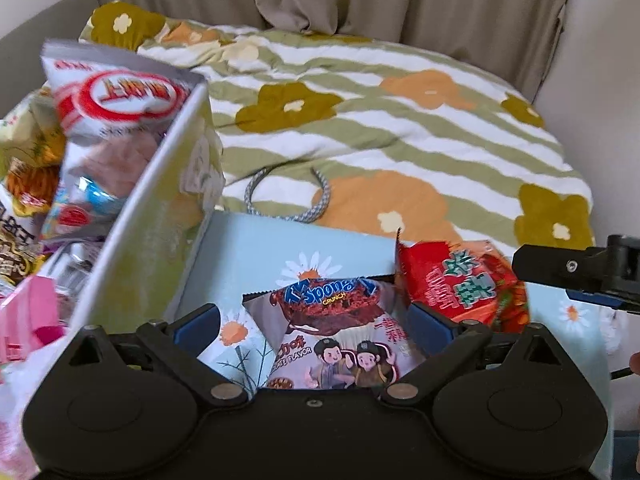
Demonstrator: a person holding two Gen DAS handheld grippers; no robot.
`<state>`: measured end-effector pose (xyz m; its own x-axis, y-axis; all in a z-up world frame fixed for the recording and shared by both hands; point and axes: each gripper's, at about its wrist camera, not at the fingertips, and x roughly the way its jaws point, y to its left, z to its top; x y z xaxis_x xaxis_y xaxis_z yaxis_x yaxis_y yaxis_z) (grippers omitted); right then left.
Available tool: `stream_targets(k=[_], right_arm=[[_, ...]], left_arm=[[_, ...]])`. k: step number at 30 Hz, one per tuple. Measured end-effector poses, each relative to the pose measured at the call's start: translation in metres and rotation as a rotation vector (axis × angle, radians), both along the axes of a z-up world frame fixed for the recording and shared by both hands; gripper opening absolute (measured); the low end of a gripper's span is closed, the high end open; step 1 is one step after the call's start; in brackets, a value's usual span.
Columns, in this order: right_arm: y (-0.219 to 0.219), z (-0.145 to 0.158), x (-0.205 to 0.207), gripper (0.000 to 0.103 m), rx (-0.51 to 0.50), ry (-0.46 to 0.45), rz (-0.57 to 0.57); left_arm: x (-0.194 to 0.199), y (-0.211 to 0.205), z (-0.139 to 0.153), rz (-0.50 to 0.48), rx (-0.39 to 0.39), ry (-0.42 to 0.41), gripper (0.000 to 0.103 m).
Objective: Organize snacks
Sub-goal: 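Grasp a chocolate Sponge bag with left tool while right tool grasps red Stix bag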
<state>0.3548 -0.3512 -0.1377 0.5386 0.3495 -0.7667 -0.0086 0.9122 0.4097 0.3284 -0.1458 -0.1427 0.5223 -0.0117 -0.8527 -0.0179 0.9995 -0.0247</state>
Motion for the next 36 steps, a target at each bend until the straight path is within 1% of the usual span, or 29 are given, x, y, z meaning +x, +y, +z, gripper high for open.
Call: stream_targets(k=[1, 2, 5, 12, 15, 17, 19, 24, 25, 26, 27, 28, 29, 30, 33, 36], right_arm=[[-0.001, -0.004, 0.003, 0.103, 0.008, 0.010, 0.000], [-0.001, -0.008, 0.005, 0.103, 0.014, 0.018, 0.000], [-0.002, -0.017, 0.011, 0.103, 0.024, 0.039, -0.004], [0.000, -0.035, 0.019, 0.103, 0.064, 0.090, -0.001], [0.001, -0.041, 0.023, 0.103, 0.083, 0.109, 0.001], [0.002, -0.044, 0.024, 0.103, 0.088, 0.117, 0.004], [0.003, -0.046, 0.026, 0.103, 0.094, 0.123, 0.007], [0.005, -0.049, 0.027, 0.103, 0.100, 0.131, 0.013], [0.006, -0.050, 0.027, 0.103, 0.101, 0.133, 0.014], [0.006, -0.051, 0.027, 0.103, 0.102, 0.135, 0.016], [0.007, -0.052, 0.027, 0.103, 0.102, 0.136, 0.018], [0.007, -0.052, 0.027, 0.103, 0.103, 0.137, 0.021], [0.007, -0.052, 0.027, 0.103, 0.104, 0.136, 0.024], [0.008, -0.053, 0.027, 0.103, 0.103, 0.135, 0.025], [0.009, -0.053, 0.027, 0.103, 0.104, 0.134, 0.032], [0.011, -0.053, 0.026, 0.103, 0.103, 0.136, 0.038]], left_arm=[[0.002, 0.000, -0.005, 0.001, 0.001, 0.013, 0.096], [0.004, 0.000, -0.009, -0.001, -0.007, 0.025, 0.097], [0.005, 0.002, -0.016, 0.001, -0.044, 0.029, 0.098], [0.001, 0.006, -0.017, 0.011, -0.085, 0.045, 0.098], [-0.002, 0.008, -0.017, 0.004, -0.106, 0.042, 0.095], [-0.003, 0.008, -0.016, -0.002, -0.112, 0.039, 0.089], [-0.003, 0.009, -0.015, -0.011, -0.122, 0.044, 0.087], [-0.005, 0.002, -0.022, -0.042, -0.131, 0.075, 0.087], [-0.005, 0.001, -0.025, -0.037, -0.112, 0.082, 0.079], [-0.005, 0.000, -0.027, -0.037, -0.098, 0.090, 0.078], [-0.005, 0.001, -0.029, -0.039, -0.112, 0.089, 0.077], [-0.006, 0.004, -0.029, -0.031, -0.133, 0.090, 0.070], [-0.006, 0.006, -0.028, -0.025, -0.153, 0.091, 0.068], [-0.007, 0.007, -0.026, -0.024, -0.153, 0.085, 0.067], [-0.010, 0.008, -0.023, -0.037, -0.137, 0.071, 0.064], [-0.014, 0.013, -0.017, -0.028, -0.127, 0.060, 0.064]])
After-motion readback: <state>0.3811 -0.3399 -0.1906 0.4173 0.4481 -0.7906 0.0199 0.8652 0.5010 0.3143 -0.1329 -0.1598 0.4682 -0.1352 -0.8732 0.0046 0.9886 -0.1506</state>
